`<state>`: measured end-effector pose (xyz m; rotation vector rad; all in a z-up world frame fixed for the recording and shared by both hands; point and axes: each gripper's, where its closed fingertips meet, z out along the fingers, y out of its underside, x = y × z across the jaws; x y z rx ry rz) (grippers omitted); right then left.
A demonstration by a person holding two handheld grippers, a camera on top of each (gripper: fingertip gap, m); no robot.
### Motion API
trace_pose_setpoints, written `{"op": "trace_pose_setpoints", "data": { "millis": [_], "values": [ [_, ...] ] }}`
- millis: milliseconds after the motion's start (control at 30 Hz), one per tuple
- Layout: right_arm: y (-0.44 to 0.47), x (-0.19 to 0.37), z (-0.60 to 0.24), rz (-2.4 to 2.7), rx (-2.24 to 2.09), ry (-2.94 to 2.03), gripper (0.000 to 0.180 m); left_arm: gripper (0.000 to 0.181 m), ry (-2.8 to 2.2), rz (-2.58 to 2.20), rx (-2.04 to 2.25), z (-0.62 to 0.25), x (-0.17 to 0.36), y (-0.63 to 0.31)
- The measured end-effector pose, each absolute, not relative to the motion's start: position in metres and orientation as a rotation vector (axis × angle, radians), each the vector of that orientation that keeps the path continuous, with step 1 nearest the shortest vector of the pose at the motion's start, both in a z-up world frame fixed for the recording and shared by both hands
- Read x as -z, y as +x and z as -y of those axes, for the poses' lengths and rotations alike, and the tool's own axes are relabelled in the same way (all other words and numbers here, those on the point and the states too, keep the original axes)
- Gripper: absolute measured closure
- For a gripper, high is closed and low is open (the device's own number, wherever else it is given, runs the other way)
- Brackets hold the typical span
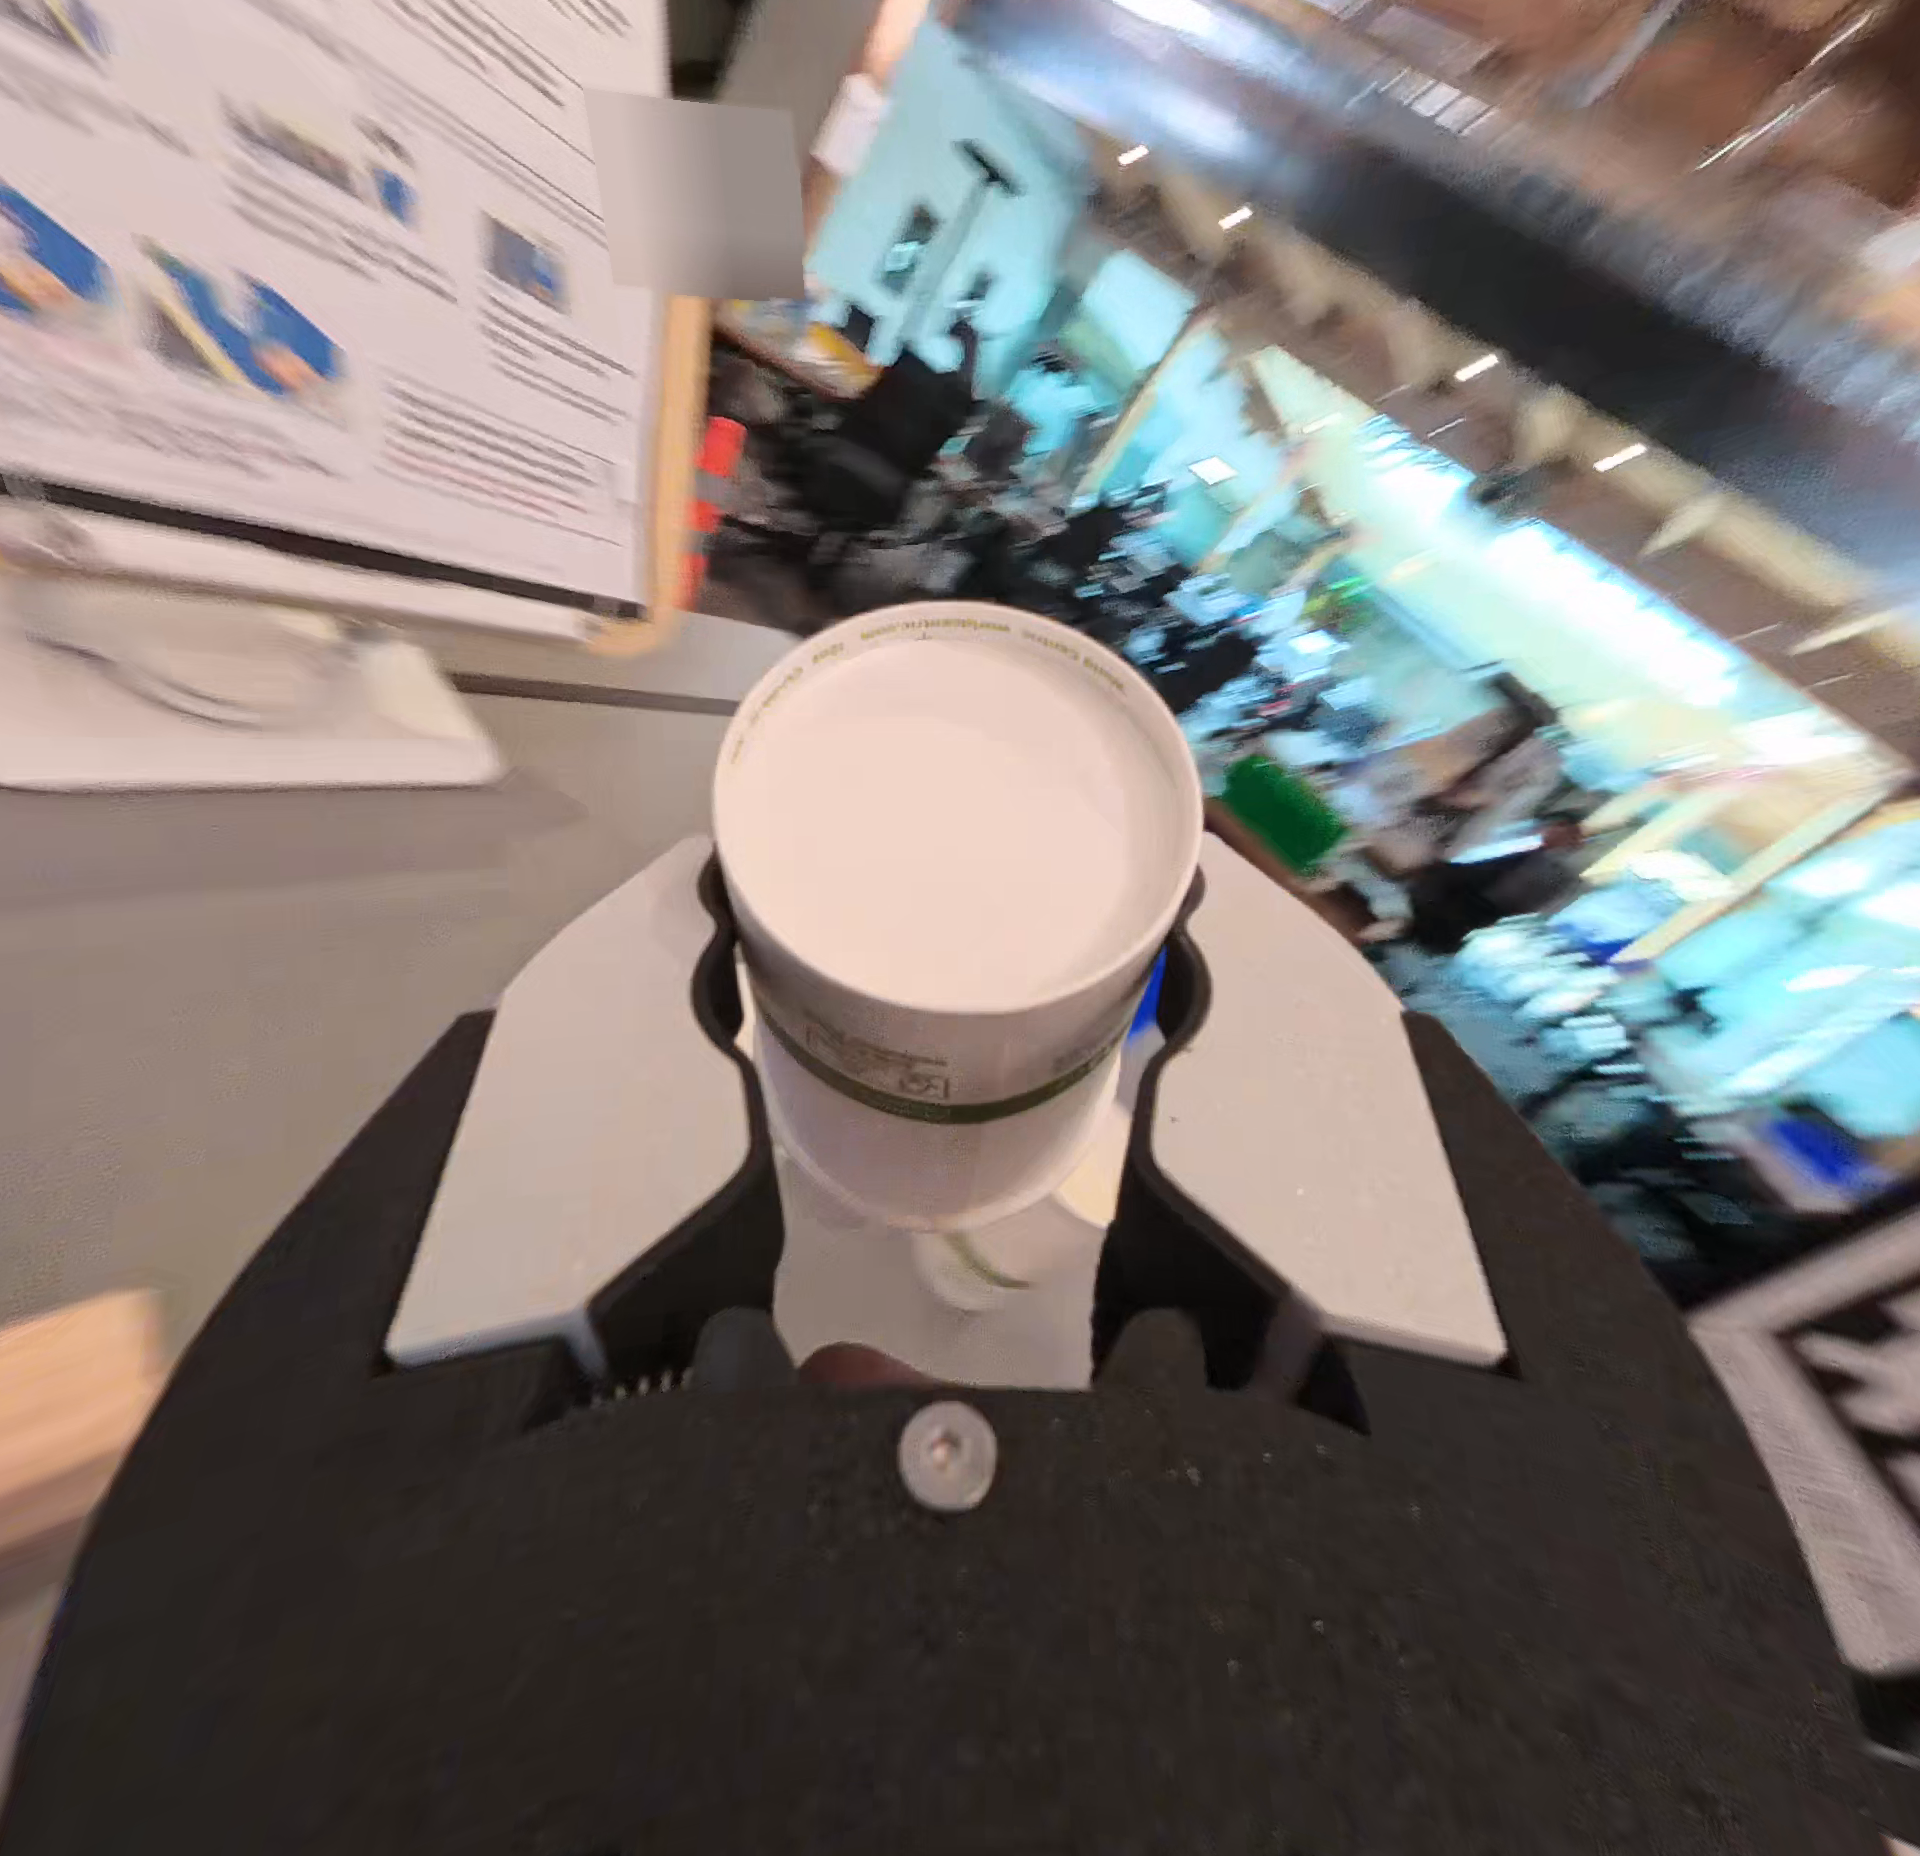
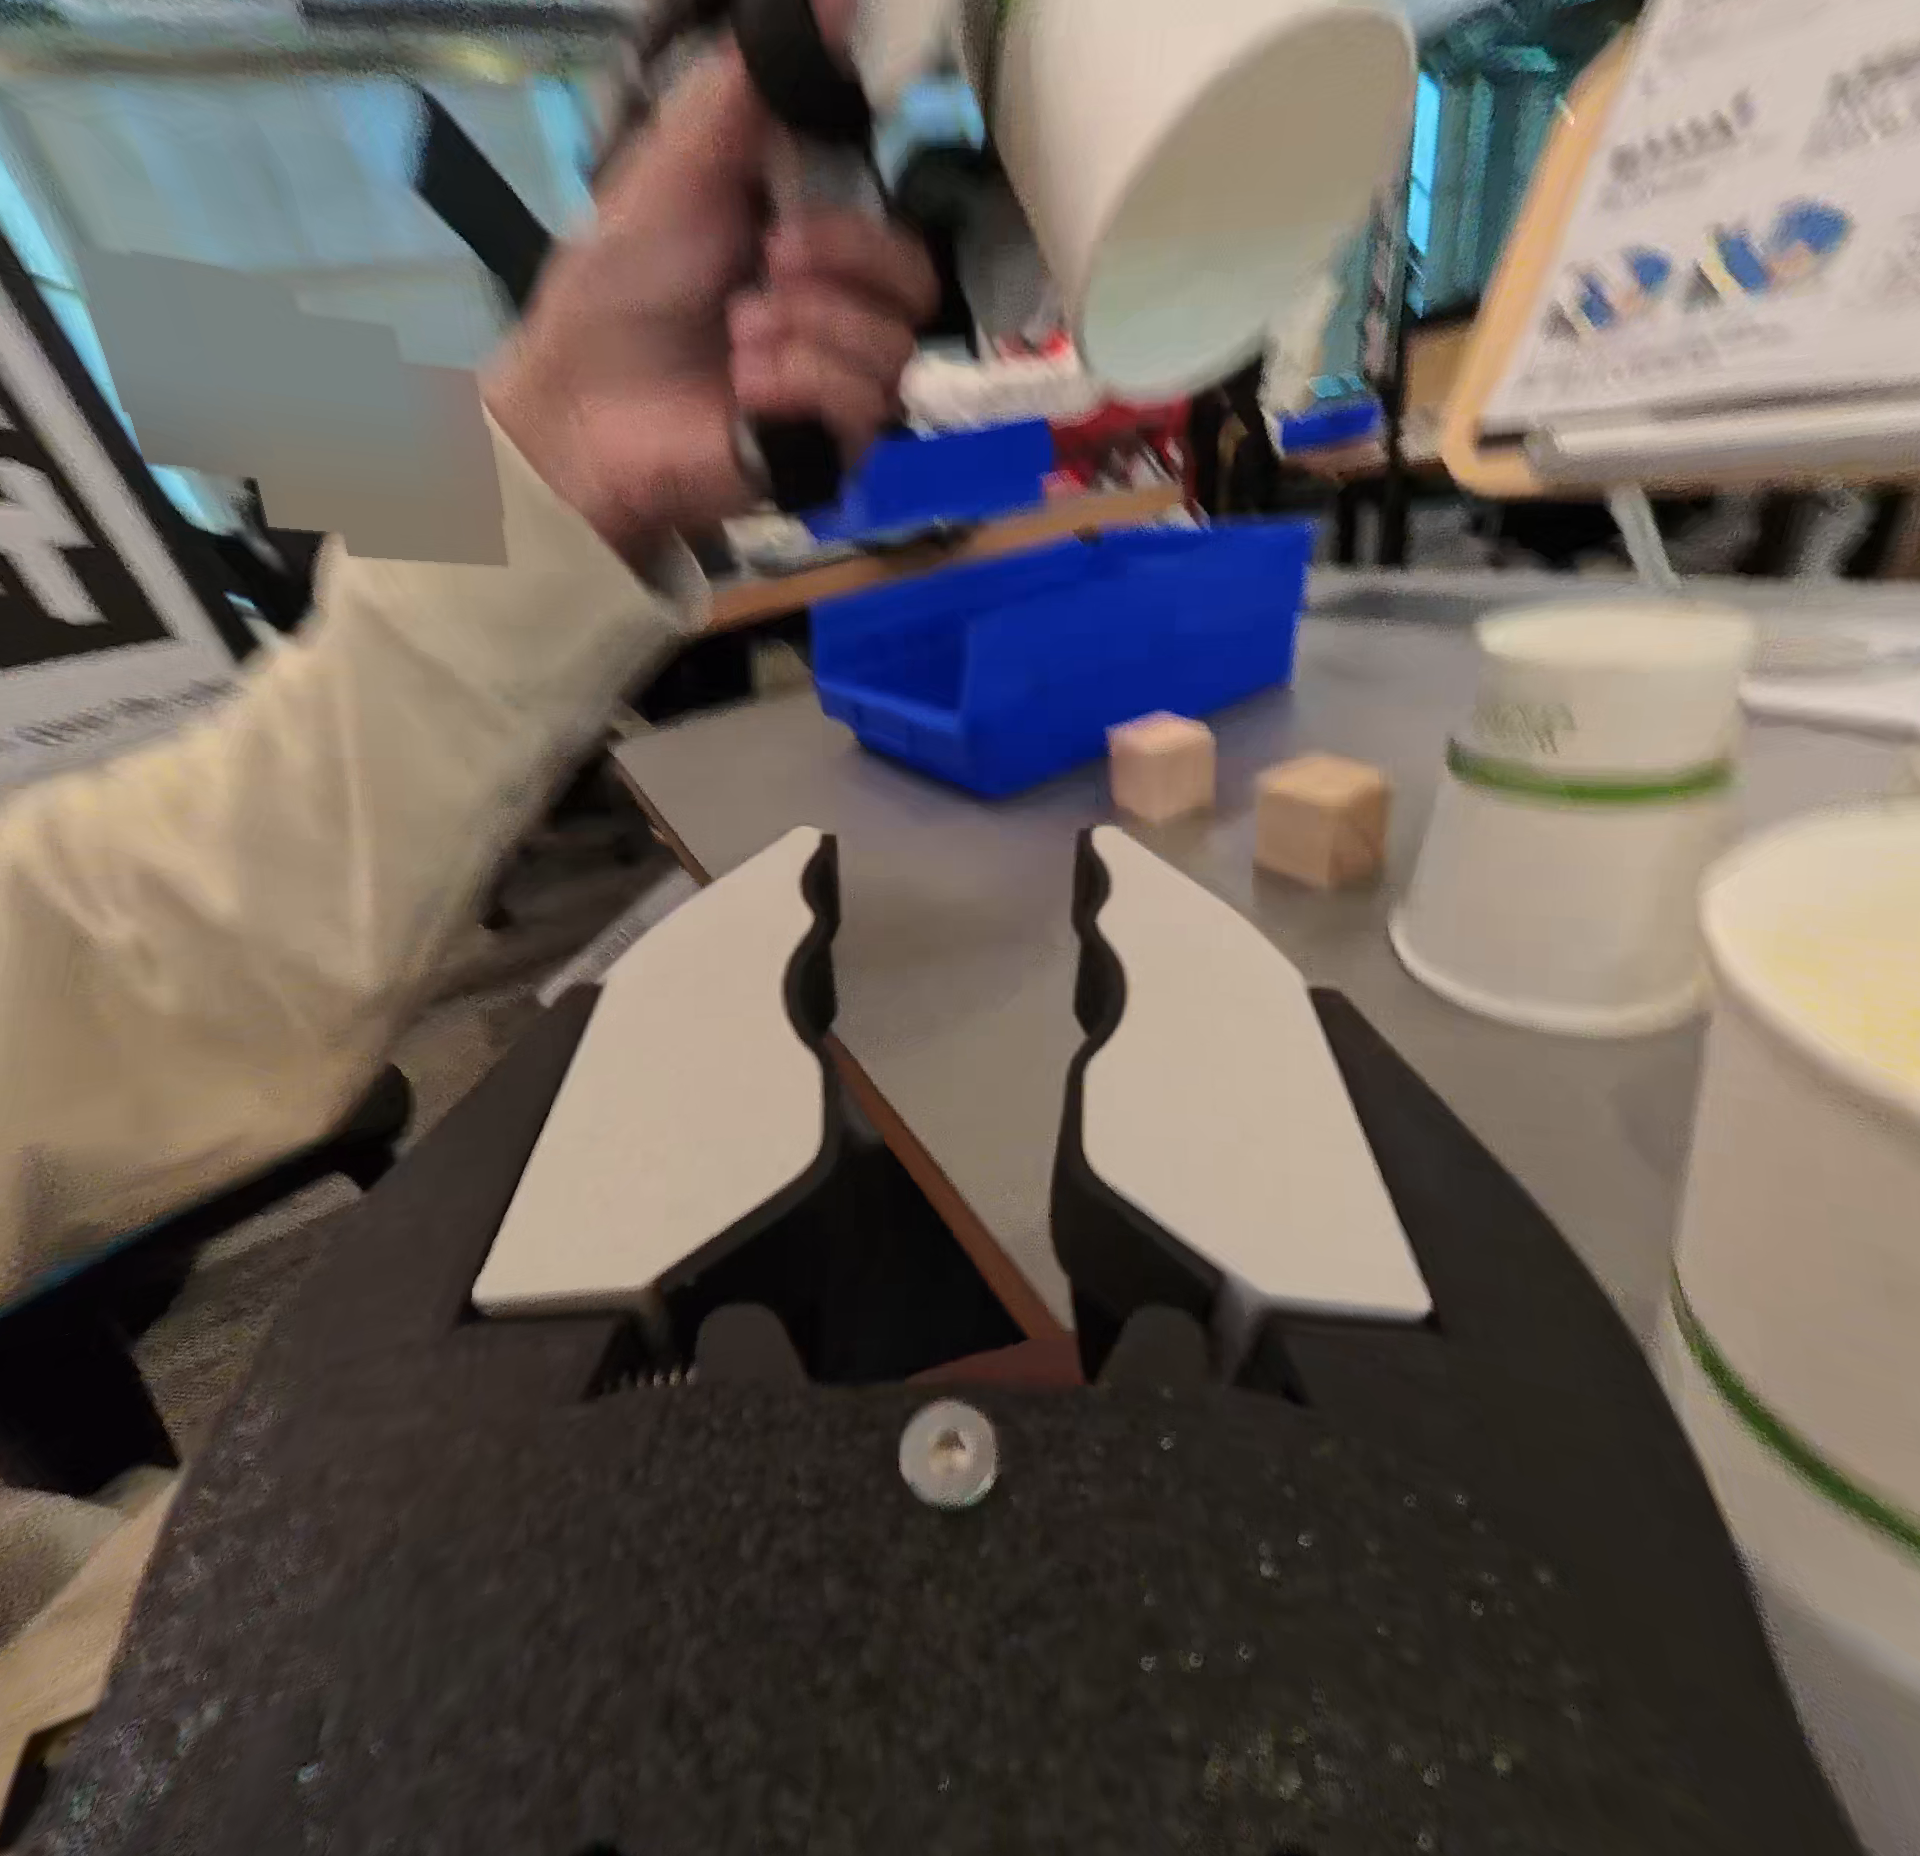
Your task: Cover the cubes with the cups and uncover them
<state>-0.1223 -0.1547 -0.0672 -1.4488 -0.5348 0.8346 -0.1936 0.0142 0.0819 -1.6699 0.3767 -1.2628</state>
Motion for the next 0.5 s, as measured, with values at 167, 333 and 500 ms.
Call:
{"op": "trace_pose_setpoints", "data": {
  "millis": [167,333,500],
  "values": [
    [-0.137,-0.007,0.134,0.538,-0.992,-1.272,0.142,0.102,-1.578,-0.339,1.62,0.027,-0.061,-0.194],
    [-0.157,-0.033,0.109,0.48,-1.449,-1.406,0.13,0.102,-1.415,-0.504,1.704,0.05,-0.057,-0.204],
    [-0.172,-0.038,0.105,0.364,-1.945,-1.443,0.134,0.102,-1.285,-0.666,1.676,0.057,-0.059,-0.213]
  ]
}}
